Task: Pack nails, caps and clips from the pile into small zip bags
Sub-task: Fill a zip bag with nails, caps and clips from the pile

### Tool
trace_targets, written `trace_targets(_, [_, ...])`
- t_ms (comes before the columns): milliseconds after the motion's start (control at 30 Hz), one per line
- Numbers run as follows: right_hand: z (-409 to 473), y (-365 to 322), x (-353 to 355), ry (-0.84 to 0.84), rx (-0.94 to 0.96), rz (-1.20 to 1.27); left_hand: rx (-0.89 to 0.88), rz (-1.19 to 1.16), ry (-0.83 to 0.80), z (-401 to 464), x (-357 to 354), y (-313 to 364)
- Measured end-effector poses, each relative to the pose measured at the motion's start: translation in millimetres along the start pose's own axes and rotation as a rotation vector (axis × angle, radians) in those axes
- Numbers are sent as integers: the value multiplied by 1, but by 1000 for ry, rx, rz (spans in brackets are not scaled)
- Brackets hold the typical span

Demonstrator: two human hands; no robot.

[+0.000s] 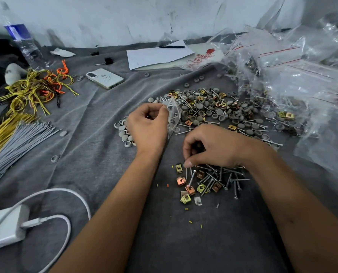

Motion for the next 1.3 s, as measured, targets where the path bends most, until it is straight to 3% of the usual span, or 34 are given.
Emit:
trace_targets(467, [-1, -1, 2, -14, 6, -34, 7, 37, -28, -2, -1, 2])
trace_targets(900, [-1, -3, 1, -1, 138, 52, -11, 52, -63, -1, -1, 1])
trace_targets(1167, [1, -6, -4, -55, 104, -24, -16, 58, -72, -2, -1, 1])
trace_targets(1300, [0, -3, -1, 30, 55, -29, -15, 61, -74, -1, -2, 0])
Point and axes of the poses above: each hand's wrist, its own z-axis towards the middle knuckle, its own x-axis out of the back of the hand, y = z × x, the point moved 2 cm from there along z, towards the middle knuckle, and after that the axes turned 2 degrees about y, right-handed, at the moved point
